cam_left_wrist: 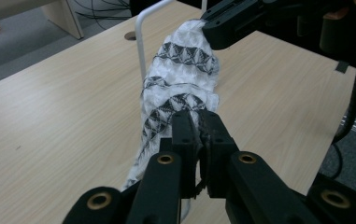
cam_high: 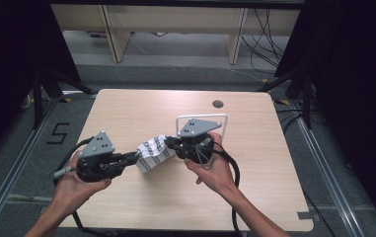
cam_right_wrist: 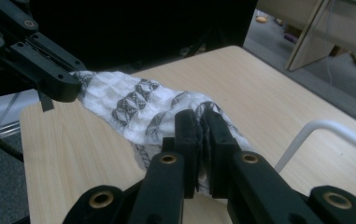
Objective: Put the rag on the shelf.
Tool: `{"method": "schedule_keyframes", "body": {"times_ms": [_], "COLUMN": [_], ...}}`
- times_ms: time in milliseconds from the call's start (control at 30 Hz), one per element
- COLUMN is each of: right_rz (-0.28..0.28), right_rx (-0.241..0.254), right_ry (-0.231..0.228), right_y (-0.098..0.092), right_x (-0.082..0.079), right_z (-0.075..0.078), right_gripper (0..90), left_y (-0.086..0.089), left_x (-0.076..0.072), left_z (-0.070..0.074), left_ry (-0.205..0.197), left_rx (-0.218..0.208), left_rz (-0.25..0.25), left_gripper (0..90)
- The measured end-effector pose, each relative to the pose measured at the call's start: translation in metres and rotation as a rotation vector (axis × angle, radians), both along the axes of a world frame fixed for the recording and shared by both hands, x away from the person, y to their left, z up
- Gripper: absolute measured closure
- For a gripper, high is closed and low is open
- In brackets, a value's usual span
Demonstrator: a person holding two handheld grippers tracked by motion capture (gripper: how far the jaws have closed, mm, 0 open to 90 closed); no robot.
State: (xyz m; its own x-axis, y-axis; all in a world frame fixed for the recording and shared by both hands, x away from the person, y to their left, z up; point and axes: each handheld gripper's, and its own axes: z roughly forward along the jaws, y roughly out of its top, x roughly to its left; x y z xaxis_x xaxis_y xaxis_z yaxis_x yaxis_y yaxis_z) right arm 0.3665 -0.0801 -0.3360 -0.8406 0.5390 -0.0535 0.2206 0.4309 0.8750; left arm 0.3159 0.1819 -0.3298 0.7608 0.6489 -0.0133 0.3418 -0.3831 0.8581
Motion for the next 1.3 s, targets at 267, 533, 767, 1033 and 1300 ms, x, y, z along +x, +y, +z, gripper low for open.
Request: {"method": "schedule_keyframes", "body": {"times_ms": [267, 533, 767, 1033, 1300], "right_rz": [0.002, -0.023, -0.074, -0.123, -0.193], "right_rx": [0.031, 0.057, 0.072, 0.093, 0.111], "right_ry": [-0.031, -0.038, -0.049, -0.071, -0.058], "right_y": [-0.008, -0.030, -0.051, -0.078, -0.098], "right_x": [-0.007, -0.011, -0.014, -0.010, 0.002], "right_z": [0.029, 0.039, 0.043, 0.049, 0.053], "right_gripper": [86.4, 86.3, 86.3, 86.3, 86.3], "left_y": [-0.010, -0.026, -0.046, -0.068, -0.086], "left_x": [0.002, 0.008, 0.019, 0.040, 0.061], "left_z": [0.037, 0.048, 0.050, 0.058, 0.064], "left_ry": [-0.035, -0.052, -0.050, -0.058, -0.056], "left_rx": [-0.021, -0.037, -0.041, -0.058, -0.073], "left_rz": [-0.023, -0.055, -0.079, -0.074, -0.064], "left_gripper": [85.2, 85.2, 85.1, 85.1, 85.1]}}
